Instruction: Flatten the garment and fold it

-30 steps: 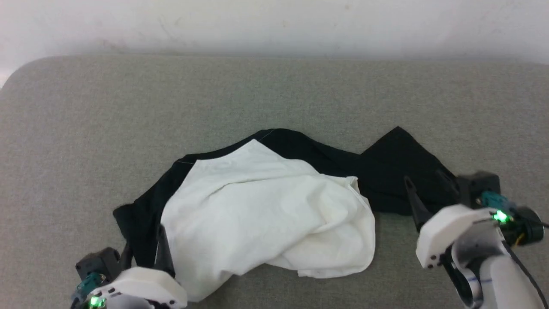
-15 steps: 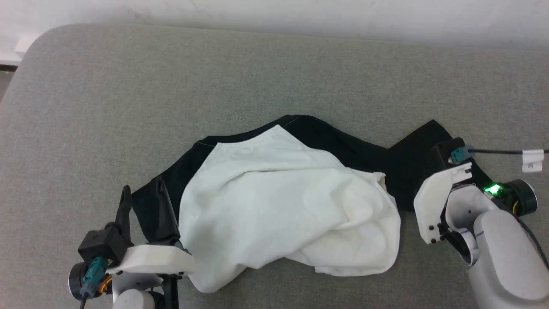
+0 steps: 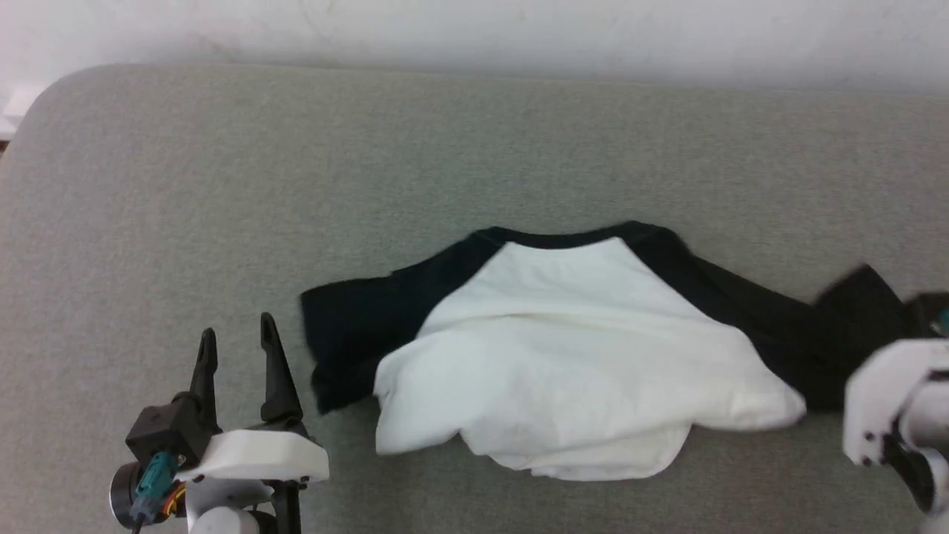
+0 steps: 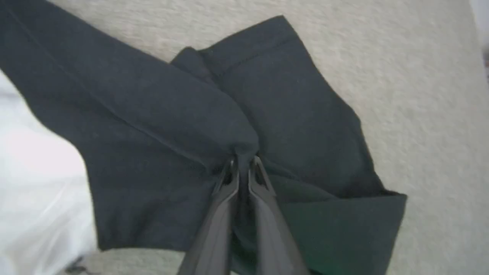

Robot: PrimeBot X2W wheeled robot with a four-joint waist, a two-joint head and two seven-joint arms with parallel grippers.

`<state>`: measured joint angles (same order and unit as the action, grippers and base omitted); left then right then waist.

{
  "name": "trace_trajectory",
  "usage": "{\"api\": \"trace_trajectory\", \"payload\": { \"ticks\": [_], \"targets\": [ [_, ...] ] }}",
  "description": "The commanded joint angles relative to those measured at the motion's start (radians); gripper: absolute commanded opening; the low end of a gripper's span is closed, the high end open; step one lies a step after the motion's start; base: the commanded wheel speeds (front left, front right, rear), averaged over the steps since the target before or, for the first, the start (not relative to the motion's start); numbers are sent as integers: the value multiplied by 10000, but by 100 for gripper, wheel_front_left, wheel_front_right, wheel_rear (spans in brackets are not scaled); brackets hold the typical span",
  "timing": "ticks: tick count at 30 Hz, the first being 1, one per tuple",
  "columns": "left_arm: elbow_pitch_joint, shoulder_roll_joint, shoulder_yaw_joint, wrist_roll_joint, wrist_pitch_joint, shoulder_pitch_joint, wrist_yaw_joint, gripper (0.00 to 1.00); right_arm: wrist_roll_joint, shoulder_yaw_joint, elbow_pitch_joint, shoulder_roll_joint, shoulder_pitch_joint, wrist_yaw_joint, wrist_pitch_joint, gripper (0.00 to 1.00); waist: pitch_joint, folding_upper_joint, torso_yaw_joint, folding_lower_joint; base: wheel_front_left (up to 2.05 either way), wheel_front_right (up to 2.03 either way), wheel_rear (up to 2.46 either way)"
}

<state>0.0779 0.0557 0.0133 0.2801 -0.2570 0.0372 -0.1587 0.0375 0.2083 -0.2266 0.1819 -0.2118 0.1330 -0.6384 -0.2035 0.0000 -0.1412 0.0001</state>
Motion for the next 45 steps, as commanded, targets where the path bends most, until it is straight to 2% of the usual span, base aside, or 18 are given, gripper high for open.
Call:
{"api": "trace_trajectory", "payload": {
  "ticks": [1, 8, 9, 11, 14, 16, 20, 23, 26, 29, 32, 36, 39, 45],
  "targets": [
    [35, -47, -10, -129, -46, -133, 89, 100, -182, 552, 486, -159, 592, -23, -138, 0, 195, 0, 340, -1, 0, 0, 0],
    [143, -50, 154, -230, -46, -64, 201, 100, -92, 1453, 1880, -1003, 1830, -23, -106, 0, 232, 0, 870, -1, 0, 0, 0],
    [178, -50, 208, -247, -47, -24, 239, 100, -1, 1496, 1970, -1087, 1902, -23, 129, 27, 229, 0, 953, -1, 0, 0, 0],
    [297, 5, 326, -279, -30, 106, 363, 100, 204, 1502, 2099, -1222, 1988, -23, 623, 100, 244, 0, 1117, -1, 0, 0, 0],
    [400, 409, 614, -459, 343, 470, 739, 100, 564, 1288, 2201, -1300, 2022, -23, 1415, 100, 248, 0, 1347, -1, 0, 0, 0],
    [405, 847, 891, -633, 862, 852, 1147, 100, 978, 947, 2206, -1309, 2026, -23, 1955, 100, 219, 0, 1503, -1, 0, 0, 0],
    [395, 1979, 1514, -898, 2447, 1899, 2265, 100, 1208, 239, 2415, -1313, 1981, -23, 2986, 100, 61, 0, 1826, -1, 0, 0, 0],
    [439, 2901, 2118, -816, 3878, 2787, 2750, 100, 1234, -138, 2609, -1314, 1873, -23, 3431, 100, -125, 0, 2108, -1, 0, 0, 0],
    [459, 3902, 2988, -343, 5316, 3591, 2877, 100, 1308, -469, 2753, -1315, 1688, -23, 3667, 100, -354, 0, 2439, -1, 0, 0, 0],
    [284, 5061, 4285, 857, 6608, 4283, 2887, 100, 1447, -762, 2787, -1315, 1482, -23, 3789, 100, -592, 0, 2752, -1, 0, 0, 0],
    [171, 6198, 5201, 2024, 7592, 4855, 2890, 100, 1609, -1042, 2751, -1315, 1305, -23, 3921, 100, -849, 0, 3080, -1, 0, 0, 0],
    [37, 7316, 6092, 3092, 8612, 5365, 2891, 100, 1737, -1232, 2643, -1315, 1124, -23, 4121, 100, -1187, 0, 3425, -1, 0, 0, 0],
    [15, 7716, 6386, 3695, 8985, 5587, 2892, 100, 1880, -1296, 2602, -1316, 1050, -23, 4261, 100, -1423, 0, 3601, -1, 0, 0, 0],
    [68, 7898, 6701, 4342, 9490, 5648, 2892, 100, 2092, -1357, 2450, -1316, 905, -23, 4499, 100, -1822, 0, 3784, -1, 0, 0, 0]
  ]
}}
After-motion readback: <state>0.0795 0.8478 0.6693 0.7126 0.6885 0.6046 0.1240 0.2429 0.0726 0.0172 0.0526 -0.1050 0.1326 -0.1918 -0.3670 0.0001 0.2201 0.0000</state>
